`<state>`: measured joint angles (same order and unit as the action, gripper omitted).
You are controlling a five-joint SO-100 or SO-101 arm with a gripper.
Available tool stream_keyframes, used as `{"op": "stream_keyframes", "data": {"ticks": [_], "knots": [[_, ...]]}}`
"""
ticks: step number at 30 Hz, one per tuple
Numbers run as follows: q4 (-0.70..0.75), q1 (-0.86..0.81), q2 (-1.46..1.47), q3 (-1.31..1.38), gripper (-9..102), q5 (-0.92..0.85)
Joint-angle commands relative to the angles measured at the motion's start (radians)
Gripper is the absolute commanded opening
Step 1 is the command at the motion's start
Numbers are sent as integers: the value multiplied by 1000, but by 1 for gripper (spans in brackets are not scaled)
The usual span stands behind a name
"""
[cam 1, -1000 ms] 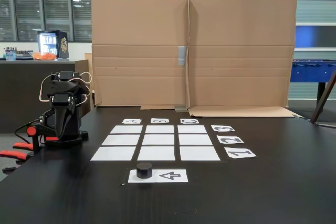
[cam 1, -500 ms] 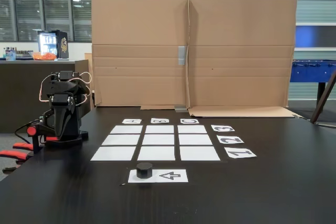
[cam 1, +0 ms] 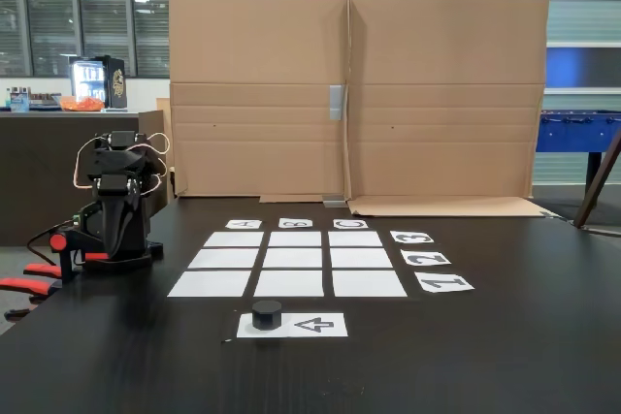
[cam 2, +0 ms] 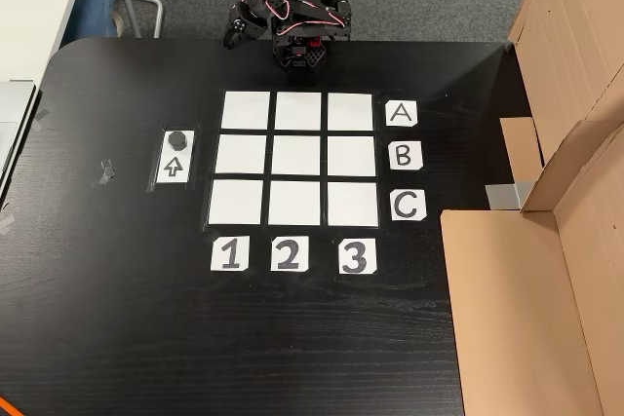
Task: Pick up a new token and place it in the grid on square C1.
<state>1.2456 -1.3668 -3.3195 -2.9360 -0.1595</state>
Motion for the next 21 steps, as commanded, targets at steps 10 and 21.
{"op": "stream_keyframes", "data": {"ticks": [10, 21], "knots": [[-26, 227, 293, 285, 11, 17], [-172, 325, 676, 540, 27, 14]]}}
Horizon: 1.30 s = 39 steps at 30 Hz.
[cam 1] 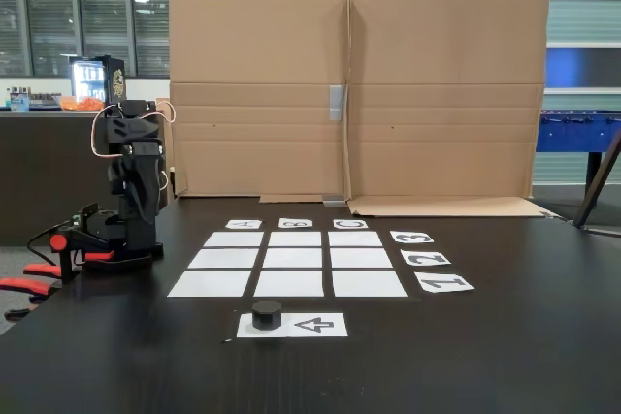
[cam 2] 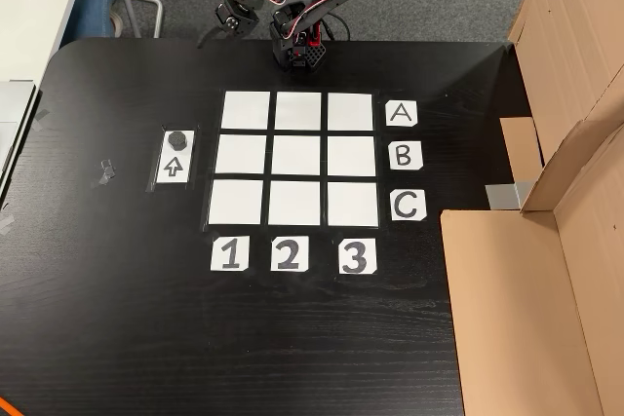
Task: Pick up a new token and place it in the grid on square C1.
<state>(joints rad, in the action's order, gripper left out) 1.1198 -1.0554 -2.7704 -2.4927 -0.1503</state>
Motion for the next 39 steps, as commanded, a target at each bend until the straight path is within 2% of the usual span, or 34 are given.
{"op": "stream_keyframes", "data": {"ticks": [1, 7, 21, 31, 39], "knots": [[-61, 17, 161, 118, 28, 3], [-141, 49, 374, 239, 30, 6], [-143, 150, 747, 471, 33, 8], [-118, 187, 976, 721, 33, 8], [-3, 202, 1204, 1011, 33, 25]]}}
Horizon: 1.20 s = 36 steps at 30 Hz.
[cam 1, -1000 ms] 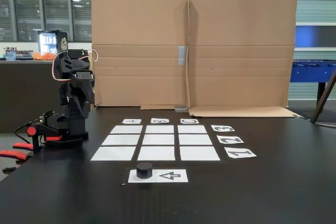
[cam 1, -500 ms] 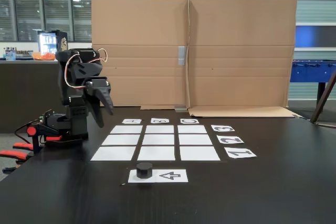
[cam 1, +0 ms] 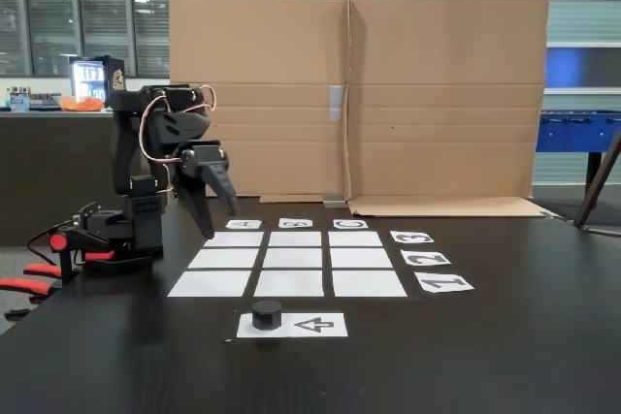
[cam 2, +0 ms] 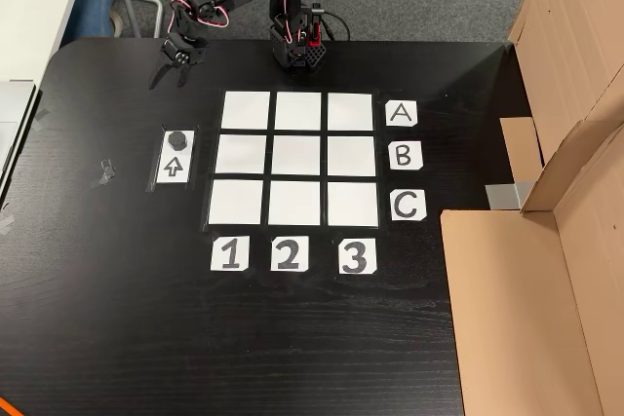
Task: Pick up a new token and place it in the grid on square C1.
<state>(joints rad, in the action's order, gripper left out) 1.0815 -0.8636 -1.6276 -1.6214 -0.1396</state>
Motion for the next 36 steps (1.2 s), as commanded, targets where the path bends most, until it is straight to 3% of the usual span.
{"op": "stream_keyframes", "data": {"ticks": [1, 15, 20, 36], "knots": [[41, 14, 87, 170, 34, 18], [187, 81, 354, 417, 45, 78], [239, 101, 419, 465, 56, 98], [310, 126, 572, 569, 59, 178]]}}
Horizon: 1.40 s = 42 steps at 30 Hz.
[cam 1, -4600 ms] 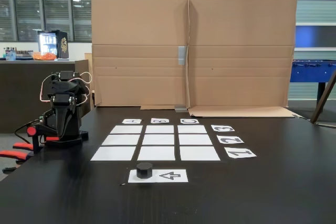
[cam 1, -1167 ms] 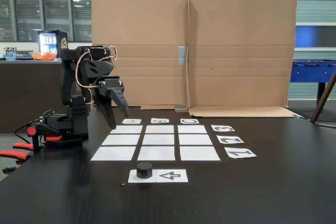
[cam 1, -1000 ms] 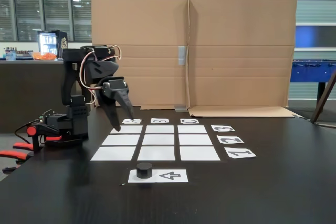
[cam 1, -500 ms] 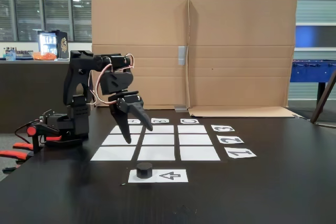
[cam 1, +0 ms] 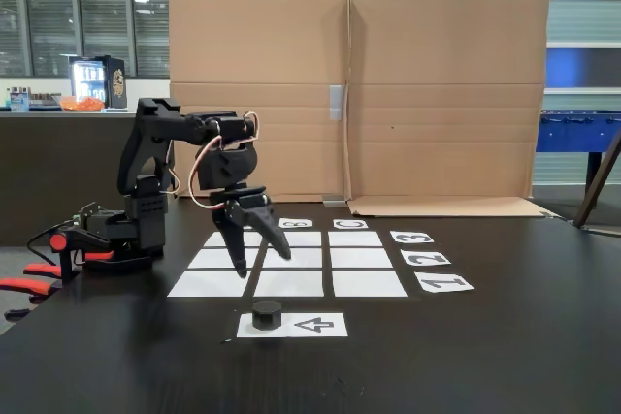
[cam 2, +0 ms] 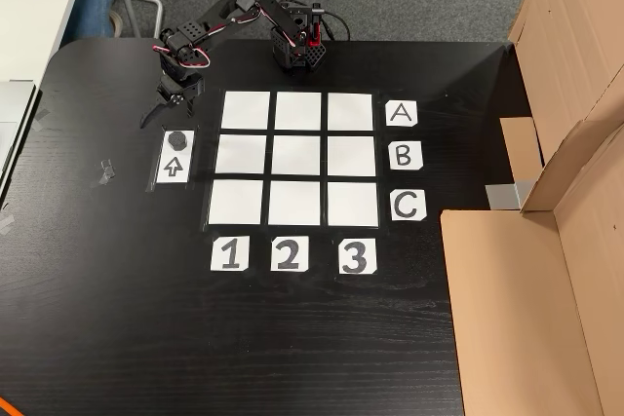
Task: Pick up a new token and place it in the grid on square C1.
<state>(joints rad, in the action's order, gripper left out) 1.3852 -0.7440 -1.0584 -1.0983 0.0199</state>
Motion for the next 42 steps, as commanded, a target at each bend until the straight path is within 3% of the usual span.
{"op": "stream_keyframes", "data": {"ticks": [1, 28, 42], "knots": [[9, 6, 12, 54, 59, 23], [199, 20, 327, 416, 62, 37], [230, 14, 414, 486, 62, 49]]}}
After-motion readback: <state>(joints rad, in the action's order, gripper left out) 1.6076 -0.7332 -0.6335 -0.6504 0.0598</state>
